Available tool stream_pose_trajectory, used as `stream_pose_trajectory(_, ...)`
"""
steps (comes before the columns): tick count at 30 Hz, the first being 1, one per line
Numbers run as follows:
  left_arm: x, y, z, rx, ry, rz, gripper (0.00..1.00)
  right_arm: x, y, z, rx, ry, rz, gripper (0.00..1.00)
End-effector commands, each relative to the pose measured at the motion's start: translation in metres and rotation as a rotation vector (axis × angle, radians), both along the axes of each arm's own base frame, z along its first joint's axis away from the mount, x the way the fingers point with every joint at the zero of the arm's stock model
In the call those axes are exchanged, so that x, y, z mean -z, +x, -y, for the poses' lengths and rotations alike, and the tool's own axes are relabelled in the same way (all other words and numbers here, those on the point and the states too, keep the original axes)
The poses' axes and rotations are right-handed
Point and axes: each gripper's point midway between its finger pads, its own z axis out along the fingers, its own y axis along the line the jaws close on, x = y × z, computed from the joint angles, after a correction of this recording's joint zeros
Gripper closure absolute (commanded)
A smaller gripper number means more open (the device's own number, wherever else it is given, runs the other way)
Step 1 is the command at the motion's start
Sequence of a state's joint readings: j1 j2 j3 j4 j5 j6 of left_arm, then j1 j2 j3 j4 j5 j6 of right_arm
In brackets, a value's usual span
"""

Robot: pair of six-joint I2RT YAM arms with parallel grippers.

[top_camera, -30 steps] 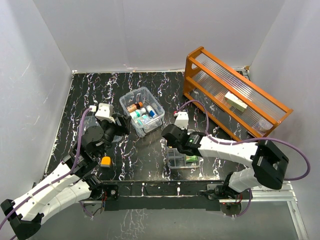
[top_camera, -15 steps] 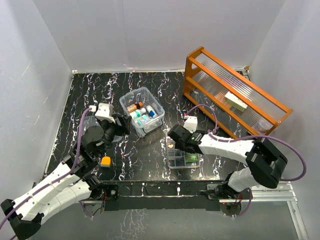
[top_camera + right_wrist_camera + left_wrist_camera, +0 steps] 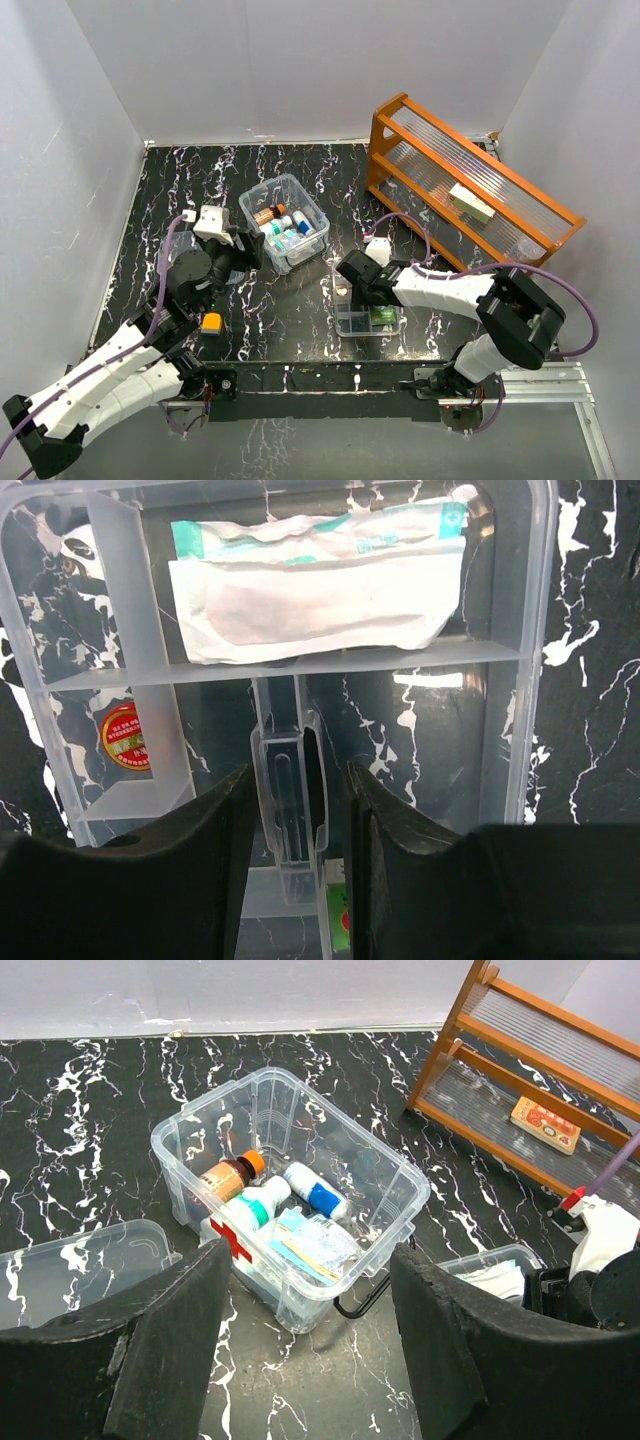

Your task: Organize the medicine kit

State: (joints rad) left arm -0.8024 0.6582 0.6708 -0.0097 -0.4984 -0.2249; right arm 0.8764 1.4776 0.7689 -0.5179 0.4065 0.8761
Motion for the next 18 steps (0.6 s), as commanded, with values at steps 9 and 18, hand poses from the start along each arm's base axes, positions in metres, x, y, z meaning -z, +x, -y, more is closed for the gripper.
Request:
stream_pose_trajectory(9,0.021,0.013,-0.007,-0.130,0.041,-0.123,0.31,0.004,0.009,0.008,-0.038,-0.059,0.027,0.87)
stream_pose_trajectory(18,0.080,0.046,-0.024,-0.244,-0.052,-0.504,0.22,-0.020,0.010,0.006,-0.056,-0.027,0.050,0.89)
